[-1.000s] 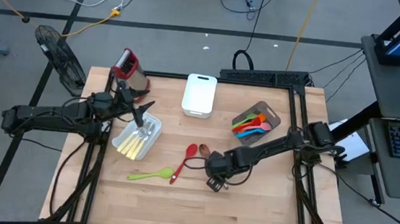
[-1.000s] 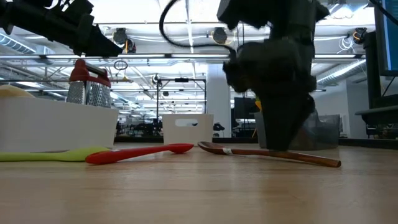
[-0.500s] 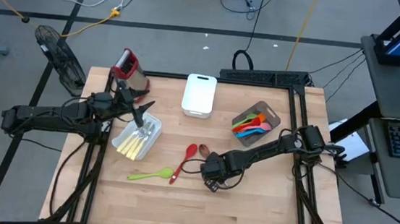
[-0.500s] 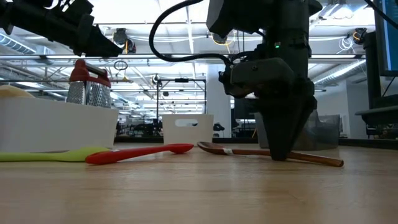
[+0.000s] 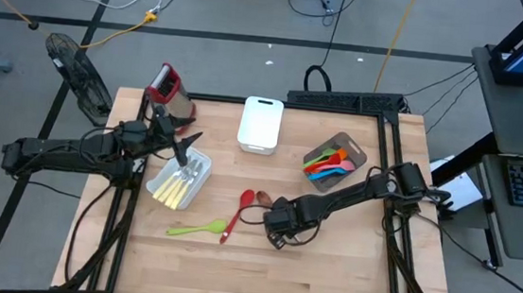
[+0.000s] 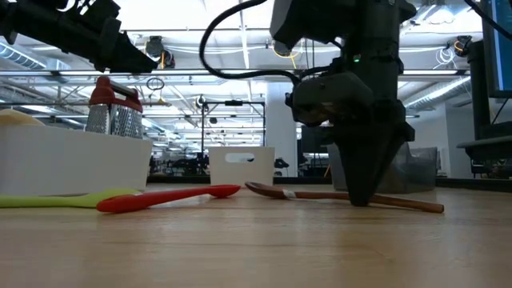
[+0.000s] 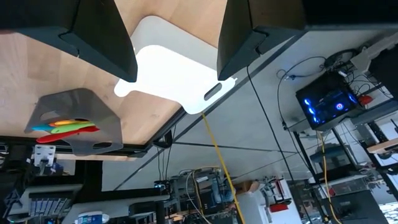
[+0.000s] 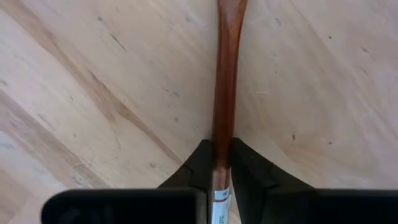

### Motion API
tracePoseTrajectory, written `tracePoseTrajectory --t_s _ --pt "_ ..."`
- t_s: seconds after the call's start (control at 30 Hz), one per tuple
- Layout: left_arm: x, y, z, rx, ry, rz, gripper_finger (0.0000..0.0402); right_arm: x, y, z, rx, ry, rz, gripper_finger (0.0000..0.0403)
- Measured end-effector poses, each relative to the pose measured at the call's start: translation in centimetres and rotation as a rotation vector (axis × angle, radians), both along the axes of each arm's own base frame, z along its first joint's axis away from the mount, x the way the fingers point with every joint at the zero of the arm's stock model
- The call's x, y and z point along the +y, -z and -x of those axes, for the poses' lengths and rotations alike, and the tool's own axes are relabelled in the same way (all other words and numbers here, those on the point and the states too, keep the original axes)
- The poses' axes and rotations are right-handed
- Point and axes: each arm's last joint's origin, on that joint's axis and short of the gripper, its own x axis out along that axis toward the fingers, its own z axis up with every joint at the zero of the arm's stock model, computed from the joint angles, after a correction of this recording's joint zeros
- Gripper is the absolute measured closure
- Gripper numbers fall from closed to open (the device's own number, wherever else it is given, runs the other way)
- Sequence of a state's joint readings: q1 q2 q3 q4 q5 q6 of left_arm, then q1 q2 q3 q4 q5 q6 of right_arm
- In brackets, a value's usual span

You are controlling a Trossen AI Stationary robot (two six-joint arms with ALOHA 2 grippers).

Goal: Pick & Place Kitchen Items
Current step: Put the brown serving spoon into the top white bin

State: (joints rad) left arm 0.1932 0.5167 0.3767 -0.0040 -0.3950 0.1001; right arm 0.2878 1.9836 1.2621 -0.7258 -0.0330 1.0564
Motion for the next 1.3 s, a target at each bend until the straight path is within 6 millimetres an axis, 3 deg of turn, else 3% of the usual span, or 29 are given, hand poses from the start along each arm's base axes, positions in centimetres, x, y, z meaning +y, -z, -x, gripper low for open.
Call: tracePoseTrajectory --t_s 0.33,0.5,0.73,0.87,1.3 --pt "0.0 0.0 0.0 0.000 0.000 0.000 0.0174 -0.9 -5.3 0.0 -0.237 0.066 0.035 0.0378" --pt "0.0 0.0 0.0 -0.001 0.000 0.000 0.0174 -1.8 -6.4 -0.4 -0.309 0.070 0.027 0.0378" --pt "0.0 0.0 0.0 -0.003 0.003 0.005 0.0174 -3.2 -9.1 -2.2 -0.573 0.016 0.005 0.0378" --pt "0.0 0.0 0.0 -0.017 0.004 0.025 0.0174 -4.6 -11.5 -3.0 -0.766 -0.021 0.020 0.0378" --pt "0.0 0.0 0.0 -0.032 0.001 0.048 0.0174 -9.1 -18.6 -4.1 -1.360 -0.370 -0.089 0.0378"
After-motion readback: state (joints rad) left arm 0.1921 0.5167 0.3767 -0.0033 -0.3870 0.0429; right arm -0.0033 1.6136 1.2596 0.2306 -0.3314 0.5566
